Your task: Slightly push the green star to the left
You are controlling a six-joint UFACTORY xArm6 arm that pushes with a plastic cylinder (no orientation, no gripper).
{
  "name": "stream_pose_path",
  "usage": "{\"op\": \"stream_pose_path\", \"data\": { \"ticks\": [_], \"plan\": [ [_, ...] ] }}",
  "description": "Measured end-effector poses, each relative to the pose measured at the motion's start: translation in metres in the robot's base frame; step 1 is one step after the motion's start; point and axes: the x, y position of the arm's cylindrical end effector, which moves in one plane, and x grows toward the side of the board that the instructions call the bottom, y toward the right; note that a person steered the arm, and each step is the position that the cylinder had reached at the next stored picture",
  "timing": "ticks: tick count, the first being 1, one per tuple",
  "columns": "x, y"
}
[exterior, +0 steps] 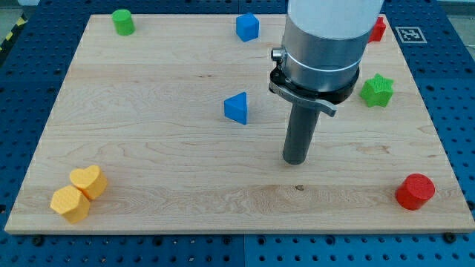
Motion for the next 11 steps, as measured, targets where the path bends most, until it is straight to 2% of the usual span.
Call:
{"op": "stream_pose_path", "data": {
  "ticks": [2, 4, 5, 7, 8, 9, 11],
  "plan": [
    [-0.001, 0.044],
    [-0.025, 0.071],
    [-0.042, 0.098],
    [-0.051, 0.167],
    [-0.085, 0.189],
    [-0.114, 0.193],
    [-0.119, 0.133]
  ]
}}
